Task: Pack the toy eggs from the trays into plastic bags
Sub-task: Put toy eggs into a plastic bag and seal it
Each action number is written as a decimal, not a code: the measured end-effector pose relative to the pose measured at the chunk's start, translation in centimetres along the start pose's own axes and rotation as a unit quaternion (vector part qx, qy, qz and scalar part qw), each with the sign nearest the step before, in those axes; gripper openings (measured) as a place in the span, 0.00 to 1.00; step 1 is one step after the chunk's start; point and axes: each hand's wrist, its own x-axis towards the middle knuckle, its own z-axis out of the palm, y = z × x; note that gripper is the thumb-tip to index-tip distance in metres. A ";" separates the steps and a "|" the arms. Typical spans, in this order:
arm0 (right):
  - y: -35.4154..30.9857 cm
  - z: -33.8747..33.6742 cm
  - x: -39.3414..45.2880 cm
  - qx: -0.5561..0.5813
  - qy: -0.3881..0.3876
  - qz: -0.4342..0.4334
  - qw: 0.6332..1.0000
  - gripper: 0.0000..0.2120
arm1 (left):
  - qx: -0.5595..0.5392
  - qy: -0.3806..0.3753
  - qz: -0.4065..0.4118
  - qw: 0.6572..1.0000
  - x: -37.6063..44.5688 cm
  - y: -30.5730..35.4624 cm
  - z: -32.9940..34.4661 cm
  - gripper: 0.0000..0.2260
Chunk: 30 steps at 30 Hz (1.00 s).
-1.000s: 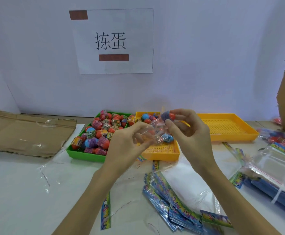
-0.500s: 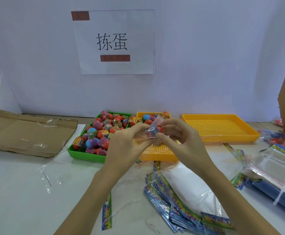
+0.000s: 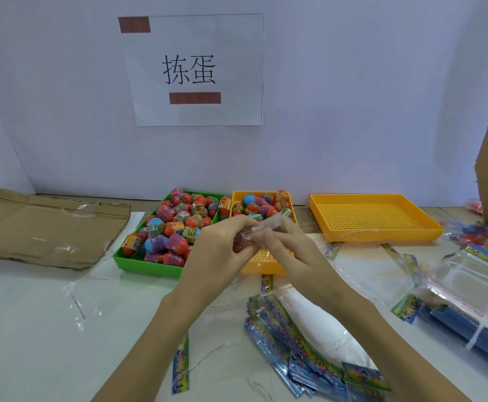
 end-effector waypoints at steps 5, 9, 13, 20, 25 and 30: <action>1.0 -1.6 0.8 -0.042 0.125 -0.045 0.990 0.13 | -0.031 0.059 -0.066 0.996 0.2 -0.6 -0.4 0.11; 3.7 -2.6 1.1 -0.272 0.107 0.015 0.956 0.13 | -0.082 0.094 -0.137 0.983 0.2 -1.0 -0.2 0.10; 4.9 -2.2 1.6 -0.356 0.087 0.067 0.928 0.13 | -0.115 0.108 -0.190 0.969 0.2 -1.6 -0.1 0.09; 4.5 -1.8 2.7 -0.359 0.075 0.159 0.917 0.15 | -0.141 0.102 -0.236 0.956 0.3 -1.8 0.0 0.10; 3.5 -1.9 2.1 -0.274 0.147 0.052 0.949 0.13 | -0.166 0.090 -0.228 0.955 0.3 -1.8 0.2 0.09; 0.3 -1.7 1.5 -0.107 0.243 -0.078 0.961 0.13 | -0.133 0.083 -0.199 0.967 0.4 -1.5 0.2 0.11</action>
